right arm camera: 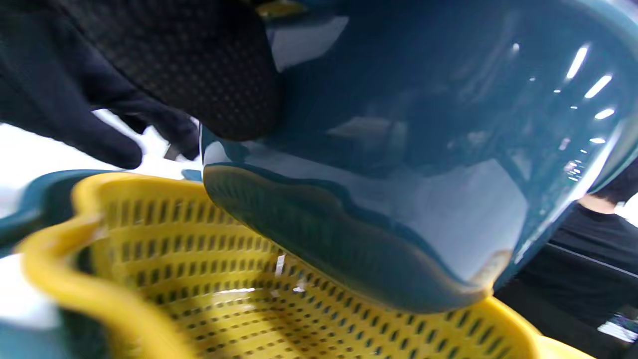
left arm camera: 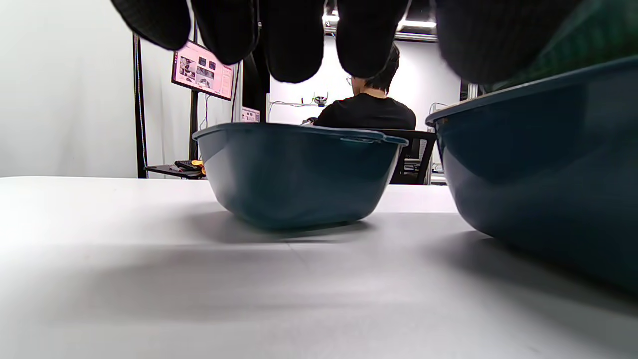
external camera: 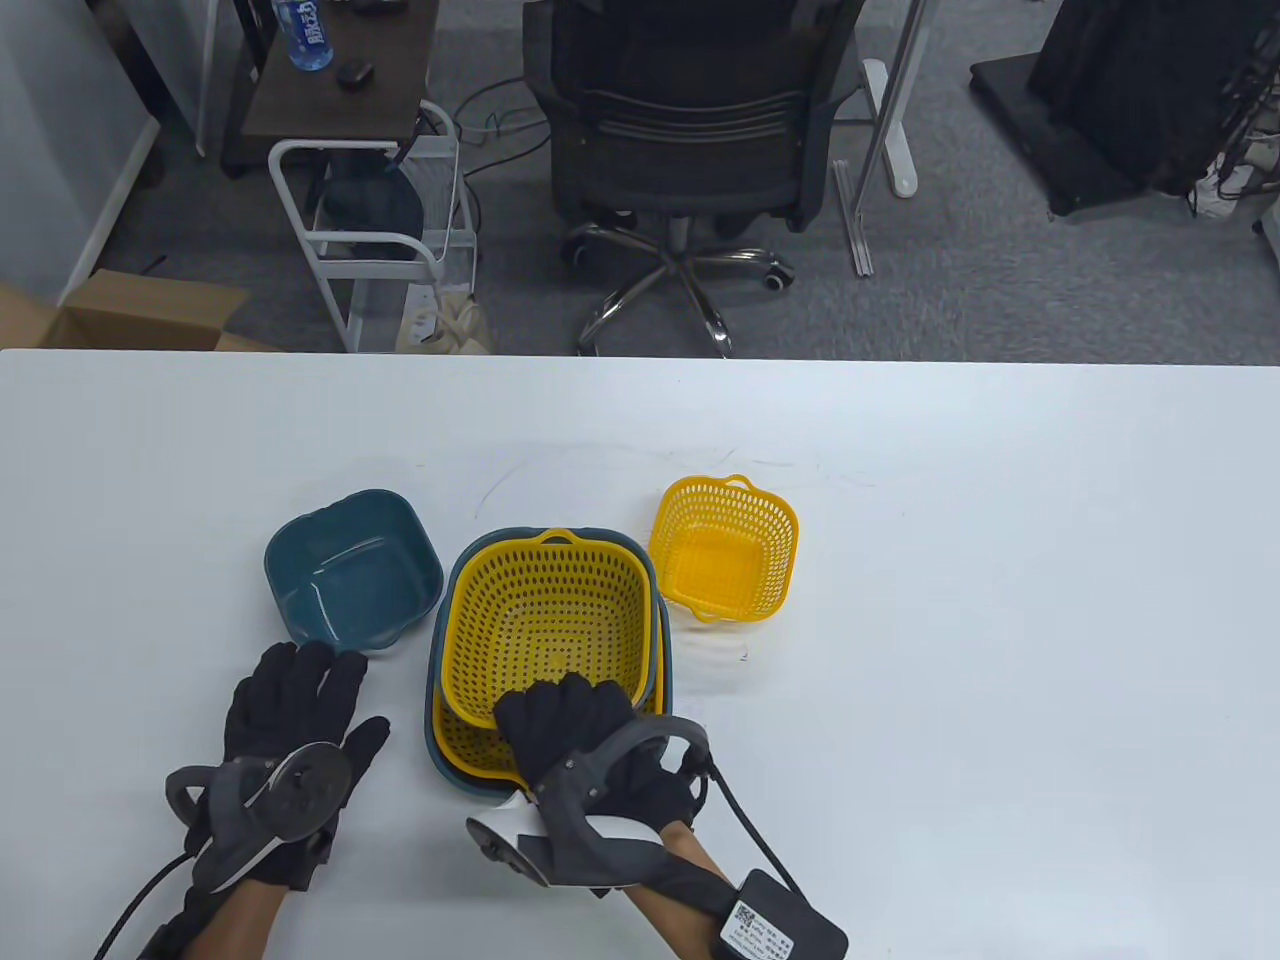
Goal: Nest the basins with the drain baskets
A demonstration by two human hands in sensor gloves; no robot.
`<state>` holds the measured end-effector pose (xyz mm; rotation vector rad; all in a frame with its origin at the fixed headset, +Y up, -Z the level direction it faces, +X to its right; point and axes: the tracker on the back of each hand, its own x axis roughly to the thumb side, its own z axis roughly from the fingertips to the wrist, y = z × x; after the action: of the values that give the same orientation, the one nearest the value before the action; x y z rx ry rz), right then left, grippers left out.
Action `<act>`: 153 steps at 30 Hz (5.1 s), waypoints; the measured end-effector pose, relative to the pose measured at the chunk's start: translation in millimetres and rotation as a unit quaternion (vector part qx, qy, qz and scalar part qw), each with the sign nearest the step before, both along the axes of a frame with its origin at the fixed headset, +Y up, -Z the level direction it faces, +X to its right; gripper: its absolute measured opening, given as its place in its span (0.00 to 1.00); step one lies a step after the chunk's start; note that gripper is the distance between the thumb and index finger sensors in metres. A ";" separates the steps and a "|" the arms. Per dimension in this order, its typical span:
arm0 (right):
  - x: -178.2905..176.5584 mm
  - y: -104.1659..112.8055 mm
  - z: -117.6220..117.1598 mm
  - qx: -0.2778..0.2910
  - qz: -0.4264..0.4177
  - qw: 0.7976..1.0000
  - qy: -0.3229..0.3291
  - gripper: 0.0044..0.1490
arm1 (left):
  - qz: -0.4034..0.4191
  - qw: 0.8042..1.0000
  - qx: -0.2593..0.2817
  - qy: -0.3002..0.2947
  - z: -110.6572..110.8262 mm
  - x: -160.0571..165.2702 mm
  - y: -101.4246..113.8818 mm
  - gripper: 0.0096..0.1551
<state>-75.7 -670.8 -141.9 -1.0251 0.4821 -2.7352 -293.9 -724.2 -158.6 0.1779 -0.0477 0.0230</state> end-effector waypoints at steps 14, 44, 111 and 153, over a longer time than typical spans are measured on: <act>-1.7 -25.0 -16.7 -0.155 0.011 0.988 -0.023 0.35 | 0.002 1.000 -0.001 -0.004 1.1 0.2 -1.1 0.44; 234.9 -12.5 -165.1 -0.228 -0.378 0.777 -0.448 0.62 | 0.004 1.000 -0.002 -0.002 -1.7 0.7 -1.4 0.44; 69.8 20.8 -99.2 -0.370 -0.447 0.805 -0.127 0.45 | -0.105 0.990 0.043 -0.084 13.6 111.4 56.9 0.29; 199.6 -51.5 -20.3 -0.049 -0.247 0.948 -0.196 0.45 | 0.395 0.867 -0.123 0.279 -94.2 -108.8 -21.8 0.52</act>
<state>123.9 -722.3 -162.2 -0.3778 0.6033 -3.3205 -402.6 -746.0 -252.8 -0.0684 0.6138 0.7955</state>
